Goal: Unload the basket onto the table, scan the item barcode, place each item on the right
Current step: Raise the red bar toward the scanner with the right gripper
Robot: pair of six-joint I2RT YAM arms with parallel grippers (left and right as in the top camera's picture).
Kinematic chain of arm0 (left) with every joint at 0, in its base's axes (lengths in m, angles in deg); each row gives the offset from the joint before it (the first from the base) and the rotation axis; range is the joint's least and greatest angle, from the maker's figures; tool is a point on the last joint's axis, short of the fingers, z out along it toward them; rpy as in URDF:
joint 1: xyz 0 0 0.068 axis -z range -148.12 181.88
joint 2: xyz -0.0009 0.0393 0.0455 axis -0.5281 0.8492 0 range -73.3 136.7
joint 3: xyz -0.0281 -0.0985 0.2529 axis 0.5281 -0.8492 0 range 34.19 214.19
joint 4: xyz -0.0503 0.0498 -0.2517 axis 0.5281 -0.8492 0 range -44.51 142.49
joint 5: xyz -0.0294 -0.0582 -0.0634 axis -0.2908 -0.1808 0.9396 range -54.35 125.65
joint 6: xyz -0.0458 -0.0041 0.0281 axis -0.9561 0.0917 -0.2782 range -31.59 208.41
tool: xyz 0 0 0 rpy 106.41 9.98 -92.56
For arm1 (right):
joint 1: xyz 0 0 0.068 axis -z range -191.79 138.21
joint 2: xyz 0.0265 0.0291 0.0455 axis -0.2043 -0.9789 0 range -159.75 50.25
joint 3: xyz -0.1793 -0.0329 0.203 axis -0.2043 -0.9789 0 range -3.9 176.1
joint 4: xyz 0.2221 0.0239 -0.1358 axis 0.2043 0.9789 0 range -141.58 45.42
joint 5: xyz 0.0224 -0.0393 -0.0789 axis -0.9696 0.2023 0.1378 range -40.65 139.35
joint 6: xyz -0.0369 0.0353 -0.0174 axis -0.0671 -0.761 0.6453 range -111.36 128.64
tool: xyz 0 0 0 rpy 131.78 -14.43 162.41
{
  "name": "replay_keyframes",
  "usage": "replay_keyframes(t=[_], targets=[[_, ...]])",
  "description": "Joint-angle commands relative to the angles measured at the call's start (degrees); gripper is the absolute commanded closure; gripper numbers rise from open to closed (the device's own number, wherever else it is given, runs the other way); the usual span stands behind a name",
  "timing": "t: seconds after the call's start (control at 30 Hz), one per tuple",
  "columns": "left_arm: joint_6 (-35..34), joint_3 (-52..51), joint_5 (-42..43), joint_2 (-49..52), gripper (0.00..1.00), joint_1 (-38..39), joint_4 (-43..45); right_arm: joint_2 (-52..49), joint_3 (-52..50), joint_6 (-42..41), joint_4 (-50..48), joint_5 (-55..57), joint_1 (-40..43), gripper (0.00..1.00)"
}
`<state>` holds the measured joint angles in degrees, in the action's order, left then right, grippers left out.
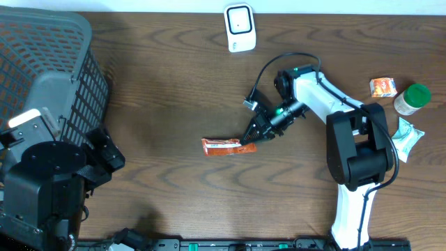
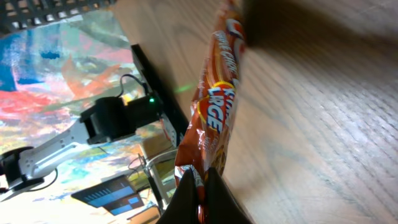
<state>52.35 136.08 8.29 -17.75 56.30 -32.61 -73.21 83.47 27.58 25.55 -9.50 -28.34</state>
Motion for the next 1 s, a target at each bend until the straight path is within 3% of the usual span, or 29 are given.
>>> replay_keyframes(t=[0.0, 0.27, 0.5, 0.8, 0.97], targets=[[-0.24, 0.33, -0.55, 0.17, 0.02, -0.26, -0.15, 3.54, 5.60, 2.51, 2.25, -2.38, 0.61, 0.99], [-0.24, 0.33, -0.55, 0.17, 0.02, -0.26, -0.15, 7.34, 16.11, -5.09, 3.04, 13.20, -0.24, 0.99], [-0.24, 0.33, -0.55, 0.17, 0.02, -0.26, -0.15, 7.76, 22.21, -14.36, -4.44, 31.34, -2.47, 0.99], [-0.24, 0.33, -0.55, 0.17, 0.02, -0.26, -0.15, 7.74, 23.74, -17.79, -12.28, 57.20, -8.39, 0.99], [-0.24, 0.33, -0.55, 0.17, 0.02, -0.26, -0.15, 7.69, 23.74, -15.50, -19.63, 63.95, -10.71, 0.99]])
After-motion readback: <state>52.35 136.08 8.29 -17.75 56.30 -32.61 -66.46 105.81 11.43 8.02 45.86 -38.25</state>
